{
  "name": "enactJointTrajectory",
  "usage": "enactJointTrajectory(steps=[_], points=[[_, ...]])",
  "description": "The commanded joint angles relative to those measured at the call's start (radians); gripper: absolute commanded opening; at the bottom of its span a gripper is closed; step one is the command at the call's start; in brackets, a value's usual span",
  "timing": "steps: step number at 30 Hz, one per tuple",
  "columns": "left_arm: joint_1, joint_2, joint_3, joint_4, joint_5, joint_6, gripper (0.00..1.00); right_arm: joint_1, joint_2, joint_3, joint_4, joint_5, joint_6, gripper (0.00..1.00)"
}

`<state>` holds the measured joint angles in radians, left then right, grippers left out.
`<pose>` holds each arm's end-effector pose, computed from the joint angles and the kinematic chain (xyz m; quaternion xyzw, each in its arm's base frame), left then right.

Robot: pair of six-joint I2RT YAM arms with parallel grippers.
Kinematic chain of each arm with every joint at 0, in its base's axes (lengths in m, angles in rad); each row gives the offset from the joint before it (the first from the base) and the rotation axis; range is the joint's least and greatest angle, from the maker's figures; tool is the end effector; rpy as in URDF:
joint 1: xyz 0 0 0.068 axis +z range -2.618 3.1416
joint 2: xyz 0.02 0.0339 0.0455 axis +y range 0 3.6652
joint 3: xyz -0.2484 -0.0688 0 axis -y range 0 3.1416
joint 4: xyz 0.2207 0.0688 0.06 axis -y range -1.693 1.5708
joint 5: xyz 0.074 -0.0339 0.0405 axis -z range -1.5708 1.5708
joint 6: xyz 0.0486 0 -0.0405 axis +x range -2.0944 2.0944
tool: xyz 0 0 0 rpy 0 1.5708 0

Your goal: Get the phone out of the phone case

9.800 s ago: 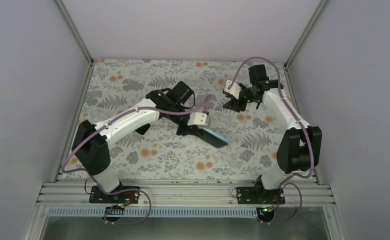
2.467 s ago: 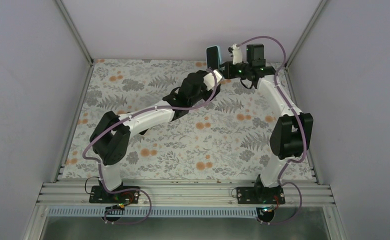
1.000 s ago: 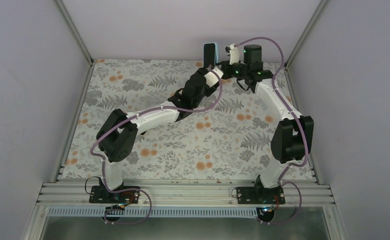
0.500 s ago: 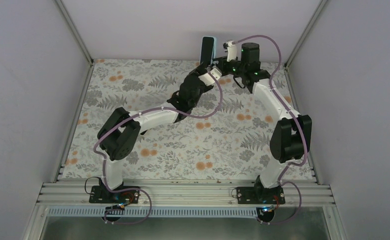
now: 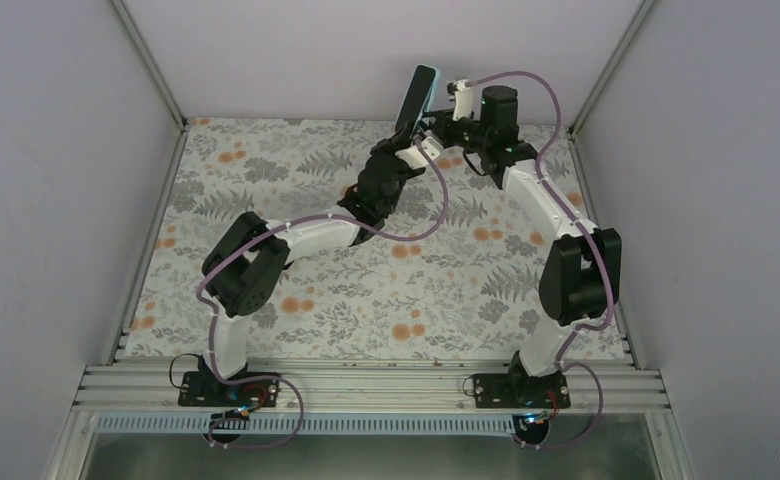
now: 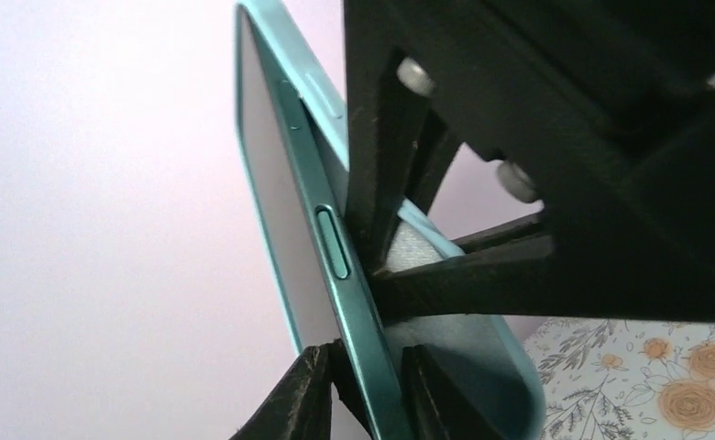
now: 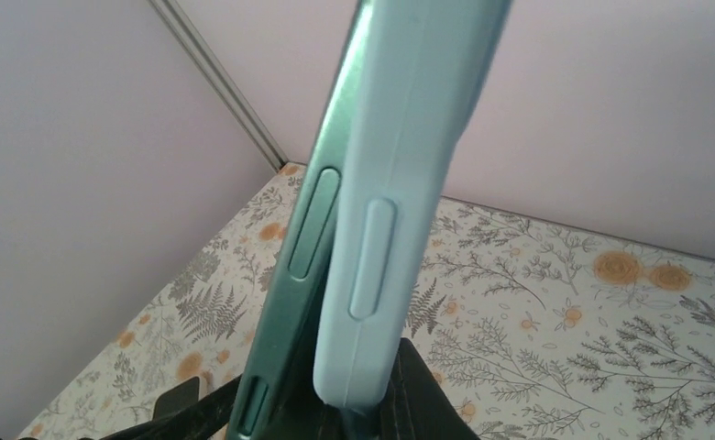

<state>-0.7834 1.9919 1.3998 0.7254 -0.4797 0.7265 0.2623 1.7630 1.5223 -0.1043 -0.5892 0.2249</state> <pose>0.3377 -0.3047 0.2824 0.3081 0.5883 0.1356 0.7352 0.3829 0.1308 0.3243 -0.1816 0.7795 0.3633 0.4769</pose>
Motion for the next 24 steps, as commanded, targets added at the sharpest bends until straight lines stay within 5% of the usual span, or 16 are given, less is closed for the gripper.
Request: enactJointTrajectory(steps=[1,16,20,24], points=[[0.143,-0.008,0.083,0.138,-0.180,0.005,0.19,0.041,-0.010,-0.061,-0.189,-0.214,-0.004,0.03],[0.201,0.004,0.157,0.062,-0.109,-0.035,0.19,0.069,-0.022,-0.119,-0.163,-0.330,-0.036,0.03],[0.200,0.001,0.189,-0.040,-0.068,-0.107,0.04,0.077,-0.011,-0.106,-0.171,-0.311,-0.041,0.03],[0.203,-0.029,0.156,-0.086,-0.006,-0.136,0.02,0.057,-0.004,-0.091,-0.198,-0.243,-0.065,0.03]])
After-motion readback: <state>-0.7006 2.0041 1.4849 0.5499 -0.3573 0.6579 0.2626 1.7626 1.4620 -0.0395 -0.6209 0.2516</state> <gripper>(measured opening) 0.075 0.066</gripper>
